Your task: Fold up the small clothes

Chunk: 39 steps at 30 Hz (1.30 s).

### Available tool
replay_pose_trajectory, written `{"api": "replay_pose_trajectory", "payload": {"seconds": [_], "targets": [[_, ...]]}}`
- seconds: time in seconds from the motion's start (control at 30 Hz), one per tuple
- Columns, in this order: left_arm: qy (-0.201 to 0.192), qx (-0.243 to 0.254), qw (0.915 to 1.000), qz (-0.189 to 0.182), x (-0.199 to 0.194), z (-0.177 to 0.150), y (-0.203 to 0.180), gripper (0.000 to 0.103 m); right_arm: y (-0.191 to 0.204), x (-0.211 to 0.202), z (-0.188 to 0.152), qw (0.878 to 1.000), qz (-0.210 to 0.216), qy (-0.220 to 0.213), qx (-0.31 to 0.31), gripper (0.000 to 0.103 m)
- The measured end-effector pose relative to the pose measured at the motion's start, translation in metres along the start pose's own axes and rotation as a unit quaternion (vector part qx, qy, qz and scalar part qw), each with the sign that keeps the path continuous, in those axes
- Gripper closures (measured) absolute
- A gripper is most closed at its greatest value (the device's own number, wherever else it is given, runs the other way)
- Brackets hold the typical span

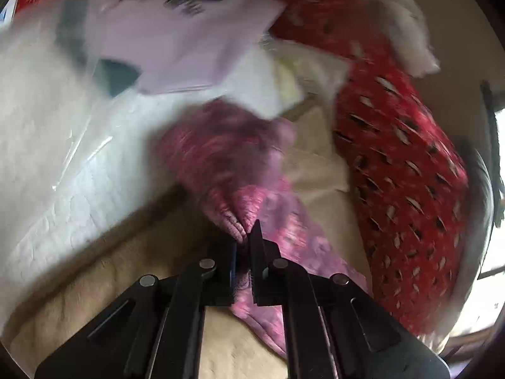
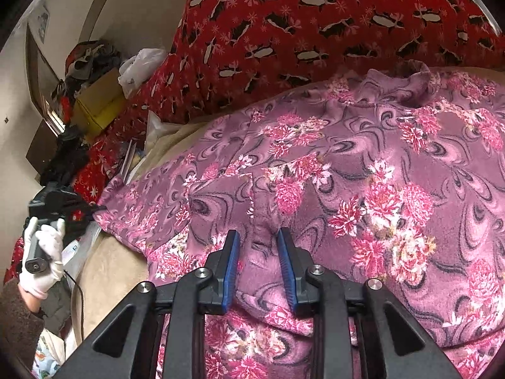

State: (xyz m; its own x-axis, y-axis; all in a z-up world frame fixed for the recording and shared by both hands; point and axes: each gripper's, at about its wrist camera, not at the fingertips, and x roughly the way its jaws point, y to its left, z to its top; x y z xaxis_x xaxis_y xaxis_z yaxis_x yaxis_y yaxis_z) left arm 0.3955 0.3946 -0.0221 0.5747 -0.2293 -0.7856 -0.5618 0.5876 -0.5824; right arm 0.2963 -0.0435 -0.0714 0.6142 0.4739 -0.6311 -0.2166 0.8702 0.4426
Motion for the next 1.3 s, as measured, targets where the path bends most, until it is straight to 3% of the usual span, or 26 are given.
{"api": "replay_pose_trajectory", "payload": {"seconds": [0.2,0.37,0.53,0.63,0.77,0.87,0.97,1.03,1.17,1.23,1.3], "targets": [[-0.004,0.084,0.9961,-0.026,-0.031,-0.051,-0.080,0.099,0.003,-0.010,0.015,0.999,-0.005,0.046,0.000,0.076],[0.004,0.148,0.9879,-0.045,-0.038,-0.100,-0.143,0.099,-0.017,-0.052,0.018,0.998,-0.058,0.022,-0.022,0.074],[0.028,0.190,0.9798,-0.057,-0.024,-0.153,-0.191,0.099,-0.058,-0.083,0.017,0.991,-0.124,0.018,-0.037,0.073],[0.061,0.205,0.9747,-0.062,-0.001,-0.194,-0.213,0.099,-0.089,-0.092,0.009,0.991,-0.131,0.017,-0.008,0.072],[0.112,0.221,0.9676,-0.048,0.042,-0.248,-0.225,0.099,-0.107,-0.098,-0.001,0.996,-0.085,-0.009,0.015,0.071],[0.160,0.226,0.9610,-0.010,0.086,-0.285,-0.217,0.099,-0.108,-0.096,-0.004,0.997,-0.080,-0.022,0.010,0.070],[0.185,0.217,0.9582,0.025,0.115,-0.302,-0.203,0.098,-0.111,-0.099,-0.006,0.997,-0.069,-0.025,0.014,0.070],[0.178,0.217,0.9596,0.010,0.106,-0.301,-0.200,0.094,-0.115,-0.100,-0.007,0.998,-0.057,-0.028,0.022,0.070],[0.196,0.223,0.9545,-0.029,0.078,-0.294,-0.193,0.080,-0.119,-0.101,-0.007,0.998,-0.045,-0.031,0.029,0.070],[0.190,0.230,0.9532,-0.046,0.055,-0.287,-0.182,0.063,-0.117,-0.100,-0.007,0.998,-0.048,-0.031,0.027,0.070],[0.171,0.215,0.9600,-0.054,0.037,-0.276,-0.165,0.051,-0.116,-0.100,-0.007,0.998,-0.052,-0.029,0.025,0.070]]}}
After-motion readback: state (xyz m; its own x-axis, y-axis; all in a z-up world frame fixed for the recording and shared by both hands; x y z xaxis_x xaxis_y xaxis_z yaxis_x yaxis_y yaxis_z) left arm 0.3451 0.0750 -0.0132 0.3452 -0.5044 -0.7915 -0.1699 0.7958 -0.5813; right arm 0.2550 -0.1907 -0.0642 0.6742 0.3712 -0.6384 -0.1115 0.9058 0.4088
